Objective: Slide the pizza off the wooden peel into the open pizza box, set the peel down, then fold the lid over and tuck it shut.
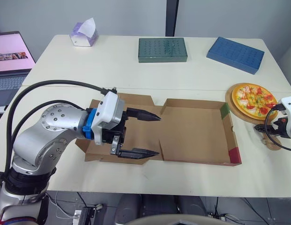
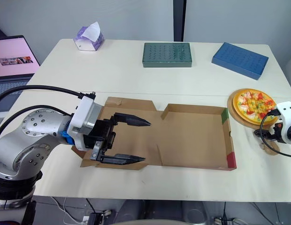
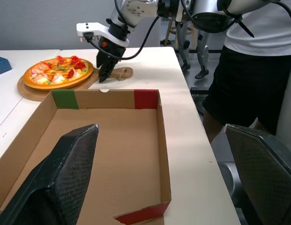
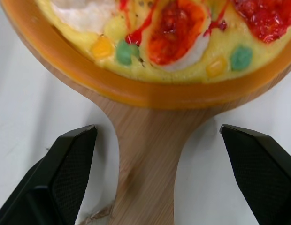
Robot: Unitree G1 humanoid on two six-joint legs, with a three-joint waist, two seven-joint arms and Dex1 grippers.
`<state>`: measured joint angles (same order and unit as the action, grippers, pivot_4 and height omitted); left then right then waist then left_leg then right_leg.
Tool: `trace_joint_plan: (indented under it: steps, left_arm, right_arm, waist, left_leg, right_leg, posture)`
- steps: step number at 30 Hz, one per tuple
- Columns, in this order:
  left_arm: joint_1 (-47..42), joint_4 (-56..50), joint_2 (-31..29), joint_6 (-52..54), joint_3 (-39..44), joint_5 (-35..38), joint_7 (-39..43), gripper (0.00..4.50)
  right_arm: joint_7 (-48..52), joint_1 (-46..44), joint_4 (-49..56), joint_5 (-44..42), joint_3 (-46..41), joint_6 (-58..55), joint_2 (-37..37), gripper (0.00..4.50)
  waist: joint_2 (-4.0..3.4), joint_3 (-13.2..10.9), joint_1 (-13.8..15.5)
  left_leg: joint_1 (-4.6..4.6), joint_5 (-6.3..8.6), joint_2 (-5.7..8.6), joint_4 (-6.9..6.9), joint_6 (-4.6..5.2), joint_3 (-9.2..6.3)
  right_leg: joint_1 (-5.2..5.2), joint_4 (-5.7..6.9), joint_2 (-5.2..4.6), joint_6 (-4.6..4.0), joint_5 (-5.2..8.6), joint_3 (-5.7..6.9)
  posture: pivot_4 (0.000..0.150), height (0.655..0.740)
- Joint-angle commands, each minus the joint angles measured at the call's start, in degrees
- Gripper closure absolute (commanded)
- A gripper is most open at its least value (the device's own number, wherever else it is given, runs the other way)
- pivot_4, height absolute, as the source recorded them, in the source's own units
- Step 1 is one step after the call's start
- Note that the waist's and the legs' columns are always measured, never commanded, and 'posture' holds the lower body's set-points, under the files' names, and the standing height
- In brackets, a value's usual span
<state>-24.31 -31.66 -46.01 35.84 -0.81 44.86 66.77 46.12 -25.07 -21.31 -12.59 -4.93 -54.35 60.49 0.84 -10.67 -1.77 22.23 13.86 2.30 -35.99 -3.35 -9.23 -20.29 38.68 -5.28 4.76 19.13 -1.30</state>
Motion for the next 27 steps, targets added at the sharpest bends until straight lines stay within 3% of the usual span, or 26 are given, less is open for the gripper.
trace_joint_plan:
  steps: [1, 5, 7, 15, 27]
  left_arm:
    - [-0.32, -1.71, 0.1, -0.25, 0.84, 1.16, -0.65, 0.02]
    - [-0.48, -1.57, 0.41, -0.55, 0.71, 1.09, -0.96, 0.02]
    - [-0.73, -1.44, 0.57, -0.42, 0.84, 1.61, -1.04, 0.0]
    - [-1.3, -0.25, -0.43, 0.7, 1.58, 2.2, -1.52, 0.0]
    - [-2.81, 2.6, -0.7, 0.97, 2.77, 1.36, -3.51, 0.0]
  right_arm:
    - [1.08, -1.58, -1.96, 0.47, 0.44, 0.16, 0.23, 0.0]
    - [2.87, -1.49, -3.68, 0.52, 1.39, 1.5, -0.26, 0.0]
    - [3.0, -0.88, -3.73, 0.89, 1.71, 2.37, -0.62, 0.38]
    - [0.38, 1.14, -5.44, -0.92, -4.16, 3.55, -3.05, 2.87]
    - [-0.95, 3.27, 1.68, -5.41, -15.92, 10.44, -2.96, 2.94]
  waist:
    - [0.0, 0.0, 0.0]
    - [0.0, 0.0, -0.01]
    - [0.0, 0.0, -0.02]
    - [0.16, 0.06, -0.15]
    - [-0.11, -0.13, -0.2]
  left_leg:
    - [0.0, 0.0, 0.0, 0.0, 0.0, 0.0]
    - [-0.01, 0.0, 0.0, 0.0, 0.0, -0.01]
    - [-0.01, 0.0, 0.0, 0.0, 0.0, -0.01]
    - [-0.13, 0.0, -0.02, -0.04, 0.0, 0.0]
    - [-0.13, 0.0, 0.0, -0.06, 0.0, 0.13]
  right_leg:
    - [0.0, 0.0, 0.0, 0.0, 0.0, 0.0]
    - [0.0, 0.01, 0.0, 0.0, 0.0, 0.01]
    - [0.01, 0.01, 0.0, 0.0, 0.0, 0.01]
    - [0.11, 0.01, 0.02, 0.01, -0.01, 0.0]
    - [0.03, 0.09, 0.02, 0.05, -0.03, -0.16]
  posture:
    - [0.15, 0.74]
    - [0.15, 0.74]
    - [0.15, 0.74]
    - [0.15, 0.74]
    - [0.15, 0.74]
